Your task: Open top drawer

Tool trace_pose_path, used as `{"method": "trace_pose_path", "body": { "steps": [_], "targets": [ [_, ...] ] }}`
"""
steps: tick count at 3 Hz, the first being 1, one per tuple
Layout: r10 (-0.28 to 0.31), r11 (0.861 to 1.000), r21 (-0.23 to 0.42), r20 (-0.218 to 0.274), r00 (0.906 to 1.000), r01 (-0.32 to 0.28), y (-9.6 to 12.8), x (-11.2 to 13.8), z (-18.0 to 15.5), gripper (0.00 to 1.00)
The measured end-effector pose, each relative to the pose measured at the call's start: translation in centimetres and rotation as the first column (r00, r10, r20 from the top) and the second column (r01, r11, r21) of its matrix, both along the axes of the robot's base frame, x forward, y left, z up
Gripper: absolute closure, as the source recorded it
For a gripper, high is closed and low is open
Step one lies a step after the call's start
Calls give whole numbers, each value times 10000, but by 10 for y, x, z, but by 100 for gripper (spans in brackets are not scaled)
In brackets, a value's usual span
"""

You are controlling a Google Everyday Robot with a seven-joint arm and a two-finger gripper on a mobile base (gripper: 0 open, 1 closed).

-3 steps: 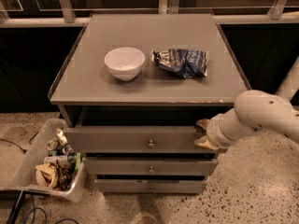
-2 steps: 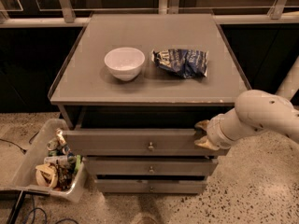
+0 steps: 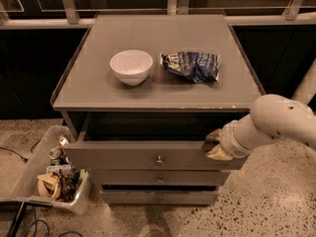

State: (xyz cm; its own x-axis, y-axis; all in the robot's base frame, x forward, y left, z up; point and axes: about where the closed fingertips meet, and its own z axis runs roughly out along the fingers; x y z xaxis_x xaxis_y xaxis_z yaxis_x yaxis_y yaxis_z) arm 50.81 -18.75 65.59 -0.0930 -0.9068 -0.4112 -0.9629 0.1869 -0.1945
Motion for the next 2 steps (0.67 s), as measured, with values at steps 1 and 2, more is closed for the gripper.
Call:
{"method": "trace_pose_path", "body": {
  "steps": [1, 2],
  "targets": [
    [-104, 9999, 53, -33, 9999, 104, -3, -12, 0, 100],
    [-104, 9999, 53, -33, 9999, 104, -3, -12, 0, 81]
  ]
}}
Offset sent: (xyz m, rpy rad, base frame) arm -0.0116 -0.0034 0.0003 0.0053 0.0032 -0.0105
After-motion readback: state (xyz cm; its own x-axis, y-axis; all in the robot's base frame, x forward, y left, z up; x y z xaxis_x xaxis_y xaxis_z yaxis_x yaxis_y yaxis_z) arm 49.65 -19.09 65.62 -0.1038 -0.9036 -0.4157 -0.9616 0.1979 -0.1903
